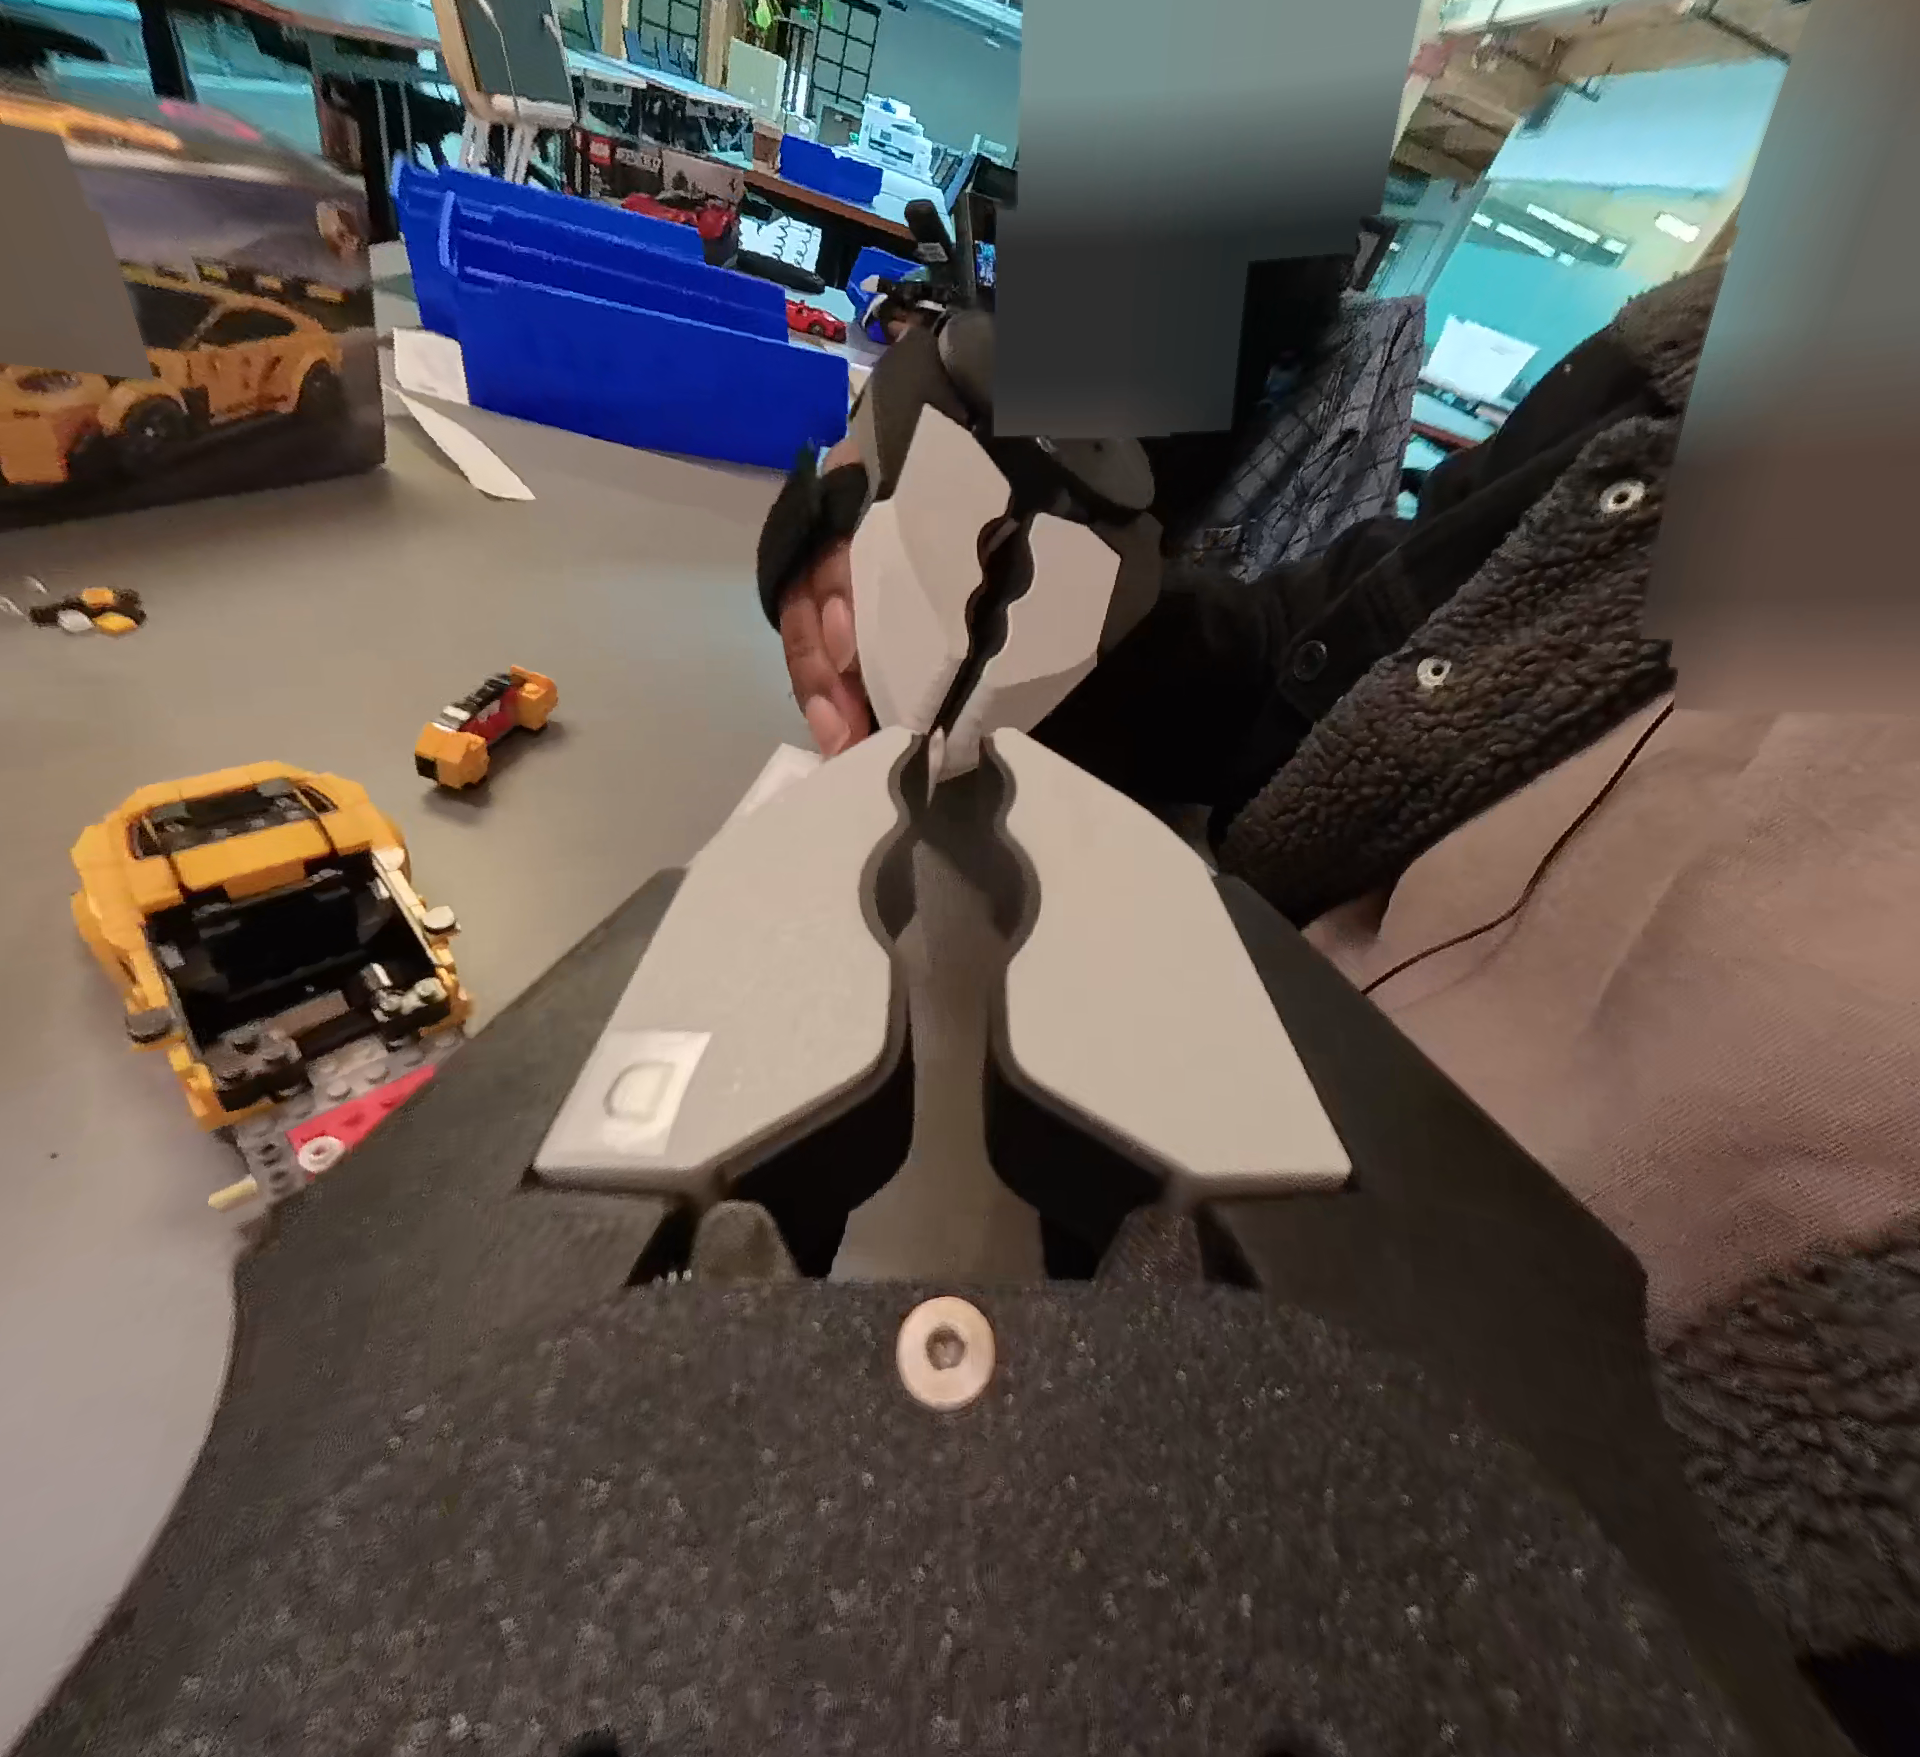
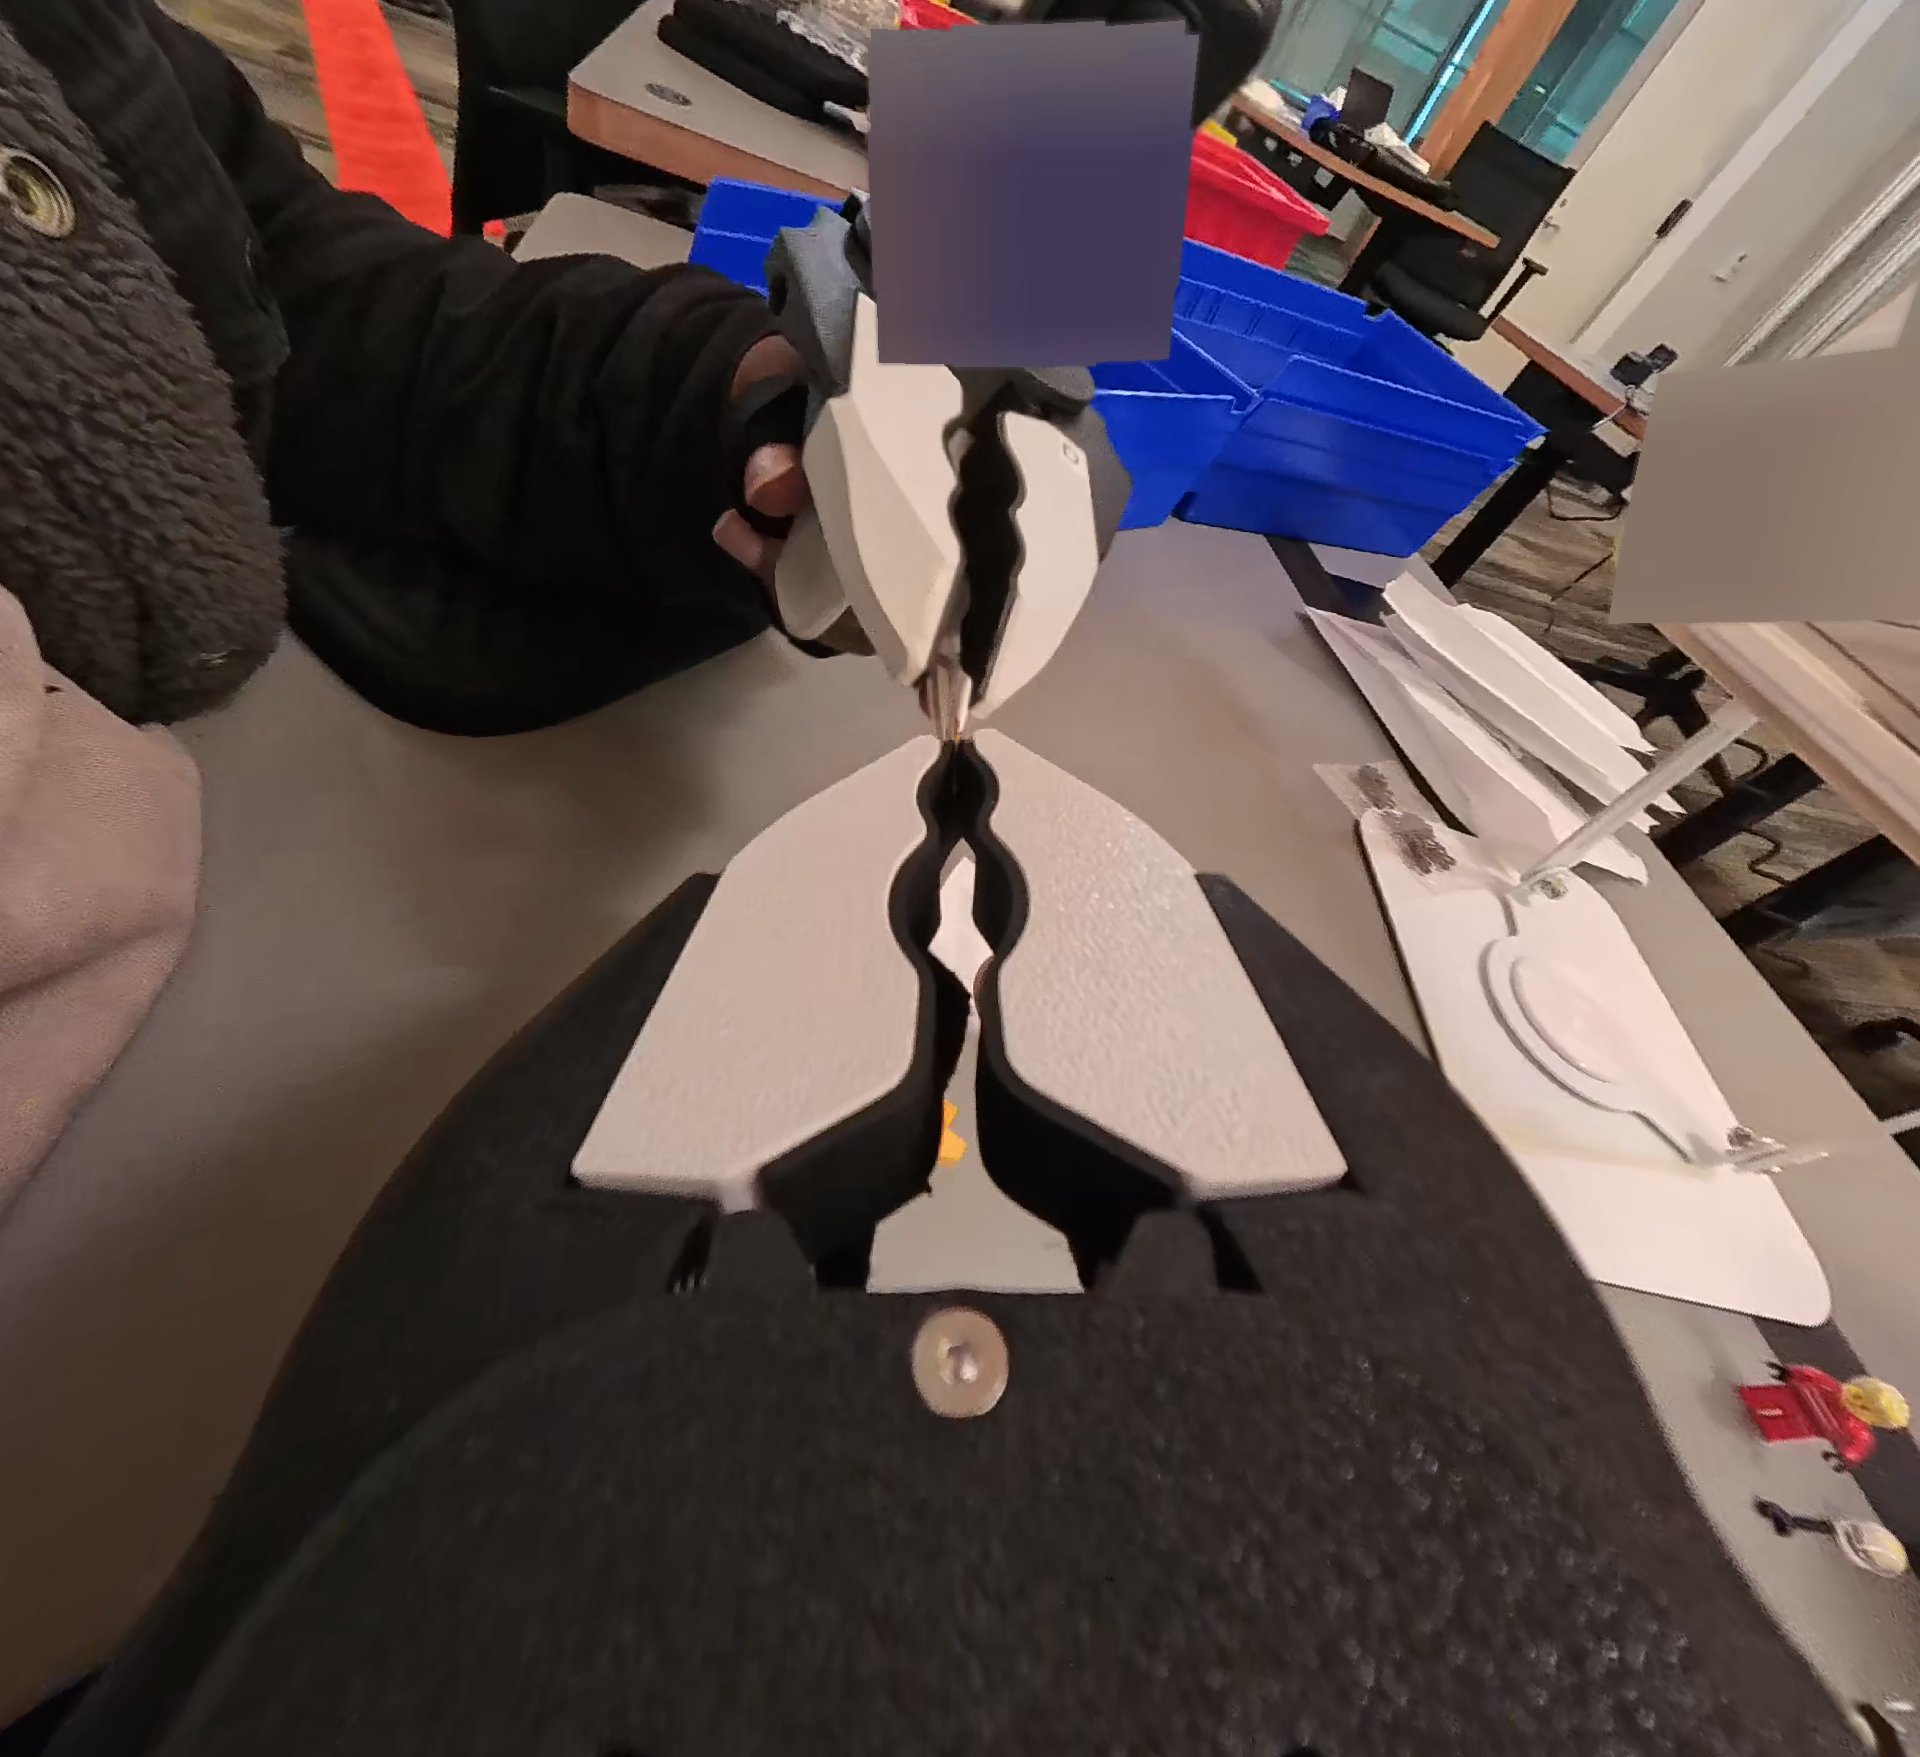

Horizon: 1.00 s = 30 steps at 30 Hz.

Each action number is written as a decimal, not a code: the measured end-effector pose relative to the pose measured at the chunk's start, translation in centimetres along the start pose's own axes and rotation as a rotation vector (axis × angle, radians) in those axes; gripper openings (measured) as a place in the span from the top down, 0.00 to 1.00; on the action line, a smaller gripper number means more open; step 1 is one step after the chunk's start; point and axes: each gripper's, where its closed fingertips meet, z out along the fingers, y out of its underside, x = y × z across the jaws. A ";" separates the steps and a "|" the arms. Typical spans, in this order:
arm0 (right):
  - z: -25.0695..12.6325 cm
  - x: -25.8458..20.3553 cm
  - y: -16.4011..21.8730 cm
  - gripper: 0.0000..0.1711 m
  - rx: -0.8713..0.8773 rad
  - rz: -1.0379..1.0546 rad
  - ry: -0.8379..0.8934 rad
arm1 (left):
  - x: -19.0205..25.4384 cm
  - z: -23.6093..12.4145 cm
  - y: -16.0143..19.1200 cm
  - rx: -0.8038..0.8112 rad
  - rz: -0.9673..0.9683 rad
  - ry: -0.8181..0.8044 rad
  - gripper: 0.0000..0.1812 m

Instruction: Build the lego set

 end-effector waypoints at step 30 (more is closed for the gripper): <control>-1.5 -3.8 1.5 1.00 -0.037 0.553 -0.468 | 0.2 1.4 3.9 -0.363 0.650 -0.233 1.00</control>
